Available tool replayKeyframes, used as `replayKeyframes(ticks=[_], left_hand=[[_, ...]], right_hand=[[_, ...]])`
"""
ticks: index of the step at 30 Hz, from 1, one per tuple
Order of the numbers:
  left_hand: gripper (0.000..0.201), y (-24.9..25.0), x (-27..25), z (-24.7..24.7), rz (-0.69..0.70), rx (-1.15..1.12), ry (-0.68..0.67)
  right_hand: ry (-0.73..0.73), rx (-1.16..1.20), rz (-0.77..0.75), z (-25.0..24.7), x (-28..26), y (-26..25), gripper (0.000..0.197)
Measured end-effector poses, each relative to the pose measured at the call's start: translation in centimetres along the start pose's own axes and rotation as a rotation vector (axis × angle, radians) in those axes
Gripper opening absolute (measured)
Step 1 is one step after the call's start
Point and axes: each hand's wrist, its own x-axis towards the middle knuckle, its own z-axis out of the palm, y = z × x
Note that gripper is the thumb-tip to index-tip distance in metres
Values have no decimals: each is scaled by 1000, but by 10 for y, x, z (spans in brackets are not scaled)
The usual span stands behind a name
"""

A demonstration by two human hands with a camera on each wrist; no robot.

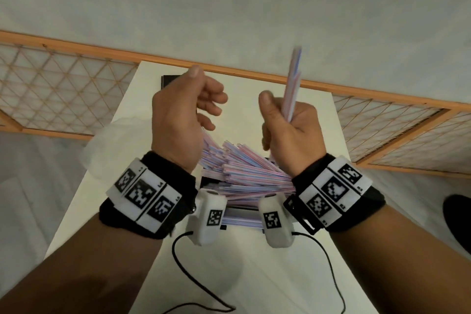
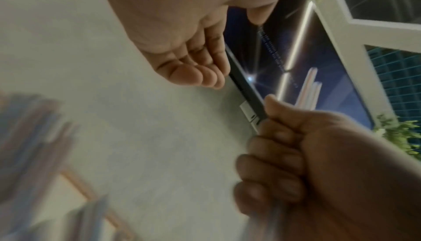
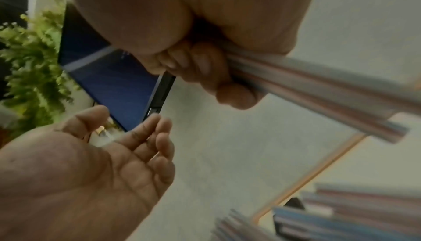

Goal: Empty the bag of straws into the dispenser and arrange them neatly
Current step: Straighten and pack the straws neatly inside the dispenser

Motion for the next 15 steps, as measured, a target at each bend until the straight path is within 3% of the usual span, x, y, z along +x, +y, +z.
replayKeyframes(ticks=[2,4,7,9,10,12,13,15], left_hand=[[49,-10,-4,-6,34,-18,72],[45,-15,-11,-8,123,33,75],[44,-29,-33,8,244,286,-181],[43,-41,-47,14,331,494,-286],[39,-47,-49,11,369,528,-251],[28,-53,-38,-6,380,495,-39],[22,-55,-31,-16,329,476,100],[27,-59,-17,-36,107,482,336]], right_hand=[[-136,-209,10,-10,-7,13,57],[-323,-563,1,-15,-17,31,54],[-463,-833,-76,-1,-32,58,34],[-522,-831,-123,18,-41,68,41],[-552,-805,-110,24,-44,71,44],[-540,-771,-58,23,-47,78,32],[-520,-772,-40,20,-48,83,29],[-490,-837,-35,11,-52,91,40]])
